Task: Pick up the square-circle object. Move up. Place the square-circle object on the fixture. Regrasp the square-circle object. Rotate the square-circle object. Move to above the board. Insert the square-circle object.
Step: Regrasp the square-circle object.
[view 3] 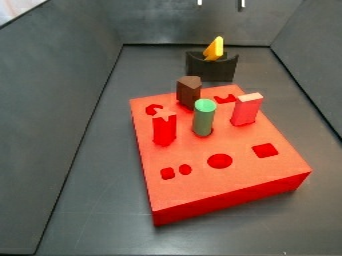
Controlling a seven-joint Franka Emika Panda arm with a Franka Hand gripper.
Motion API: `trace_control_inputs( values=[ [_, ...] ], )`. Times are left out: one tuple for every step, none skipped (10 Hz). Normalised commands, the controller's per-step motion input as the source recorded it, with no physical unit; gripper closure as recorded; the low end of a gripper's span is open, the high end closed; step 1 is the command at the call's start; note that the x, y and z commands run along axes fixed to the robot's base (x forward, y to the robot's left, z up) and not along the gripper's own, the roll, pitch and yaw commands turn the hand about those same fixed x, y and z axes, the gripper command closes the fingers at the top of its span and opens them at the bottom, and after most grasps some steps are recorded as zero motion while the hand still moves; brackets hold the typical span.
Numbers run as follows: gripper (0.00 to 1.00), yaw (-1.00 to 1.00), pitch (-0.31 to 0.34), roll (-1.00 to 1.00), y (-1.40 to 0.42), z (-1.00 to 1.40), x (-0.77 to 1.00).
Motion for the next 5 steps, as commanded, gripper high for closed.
trace_control_inputs(
  values=[
    [0.0, -0.01, -0.069, 0.01, 0.0, -0.04, -1.0],
    [0.0, -0.02, -0.1, 0.02, 0.0, -0.02, -1.0],
    [0.0, 0.0, -0.112, 0.05, -0.01, 0.0, -1.0],
    [0.0, 0.01, -0.117, 0.07, -0.01, 0.0, -1.0],
    [0.0, 0.03, -0.121, 0.09, -0.01, 0.0, -1.0]
  ],
)
